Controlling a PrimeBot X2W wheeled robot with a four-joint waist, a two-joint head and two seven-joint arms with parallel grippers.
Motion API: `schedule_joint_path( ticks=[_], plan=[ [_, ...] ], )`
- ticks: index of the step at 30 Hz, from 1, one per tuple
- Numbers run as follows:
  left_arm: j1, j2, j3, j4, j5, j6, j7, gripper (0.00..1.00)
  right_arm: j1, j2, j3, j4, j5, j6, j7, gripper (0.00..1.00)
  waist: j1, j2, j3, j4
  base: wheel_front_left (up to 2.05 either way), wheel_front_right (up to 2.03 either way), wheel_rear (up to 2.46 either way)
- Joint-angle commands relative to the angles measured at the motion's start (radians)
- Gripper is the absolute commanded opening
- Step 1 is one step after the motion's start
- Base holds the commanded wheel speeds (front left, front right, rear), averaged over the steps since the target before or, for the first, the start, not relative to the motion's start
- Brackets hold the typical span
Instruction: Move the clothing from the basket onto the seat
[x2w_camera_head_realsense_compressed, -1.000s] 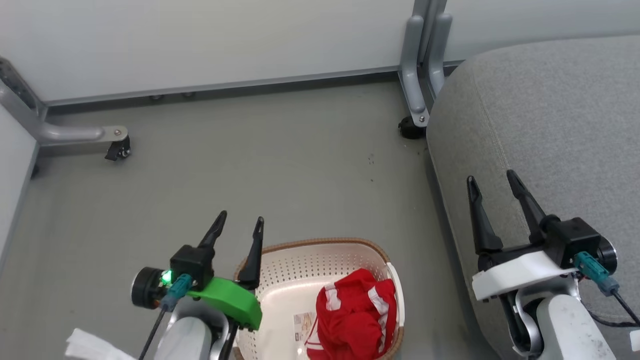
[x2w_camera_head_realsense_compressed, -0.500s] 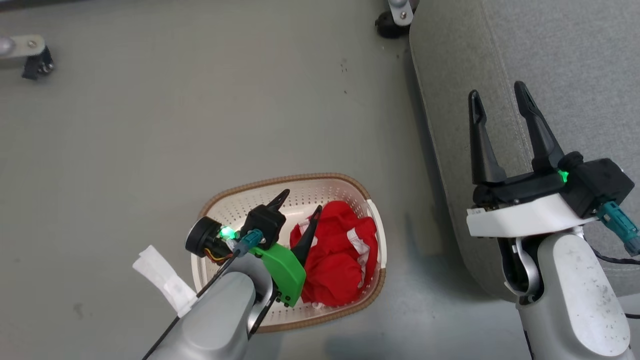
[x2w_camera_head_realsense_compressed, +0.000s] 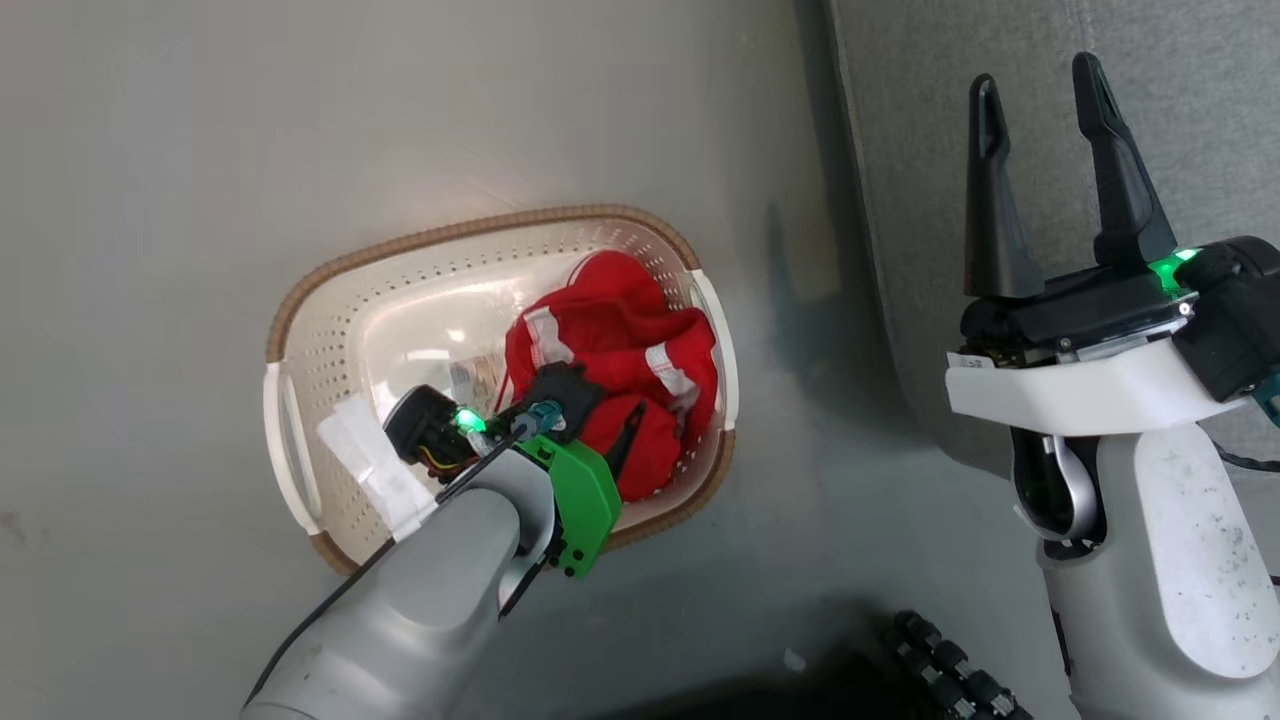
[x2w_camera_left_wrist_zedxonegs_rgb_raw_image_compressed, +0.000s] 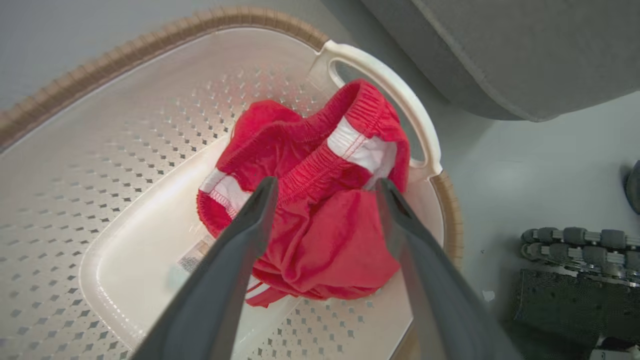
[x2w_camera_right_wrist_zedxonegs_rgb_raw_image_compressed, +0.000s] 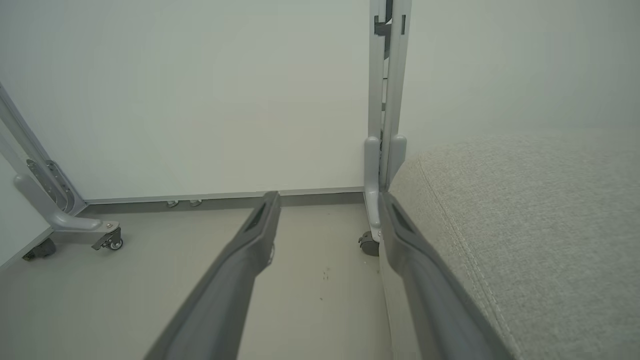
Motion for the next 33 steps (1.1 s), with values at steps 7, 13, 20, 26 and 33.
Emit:
schedule_joint_path(
  ticks=[7,13,20,26,33],
  plan=[
    [-0.077,0.008,-0.046,0.074,-0.077,-0.010,0.066,1.00,-0.042,0.001,0.022,-0.028,0.041,0.000,-0.005,1.00,-0.0002,0.0000,0.239,-0.085,0.00,0.00,0.00],
    [-0.117,0.009,-0.069,0.132,-0.099,0.005,0.076,1.00,-0.041,0.001,0.029,-0.043,0.064,0.000,-0.005,1.00,-0.0002,0.0000,0.290,-0.103,0.00,0.00,0.00],
    [-0.162,0.008,-0.065,0.195,-0.140,0.009,0.085,1.00,-0.046,0.001,0.045,-0.057,0.091,0.000,-0.005,1.00,-0.0002,0.0000,0.340,-0.121,0.00,0.00,0.00],
    [-0.189,0.007,-0.072,0.236,-0.158,0.018,0.114,0.38,-0.054,0.001,0.052,-0.065,0.110,0.000,-0.005,1.00,-0.0002,0.0000,0.365,-0.138,0.00,0.00,0.00],
    [-0.222,0.008,-0.086,0.269,-0.166,0.032,0.112,0.00,-0.048,0.001,0.042,-0.077,0.117,0.000,-0.005,1.00,-0.0002,0.0000,0.365,-0.145,0.00,0.00,0.00]
  ],
)
